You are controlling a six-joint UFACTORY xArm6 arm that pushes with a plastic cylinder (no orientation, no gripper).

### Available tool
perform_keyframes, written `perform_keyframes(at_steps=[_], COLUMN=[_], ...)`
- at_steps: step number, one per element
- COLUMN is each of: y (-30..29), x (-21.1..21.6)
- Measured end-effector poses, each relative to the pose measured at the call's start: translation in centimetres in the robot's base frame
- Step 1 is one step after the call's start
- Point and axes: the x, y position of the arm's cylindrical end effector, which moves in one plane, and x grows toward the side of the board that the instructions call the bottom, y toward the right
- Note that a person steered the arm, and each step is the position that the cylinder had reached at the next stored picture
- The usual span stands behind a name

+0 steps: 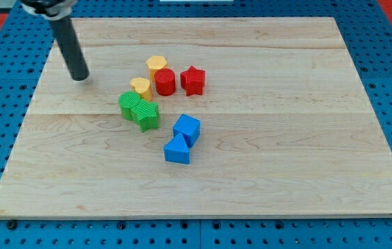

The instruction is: Nudge the yellow heart a bit right

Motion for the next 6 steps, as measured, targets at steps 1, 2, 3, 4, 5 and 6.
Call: perform_keyframes(at_steps=[1,2,3,4,5,6], y=[-2.4,-1.7,1.7,7.1,11.9,13.6], x=[0.3,3.0,4.0,3.7,2.2,2.2])
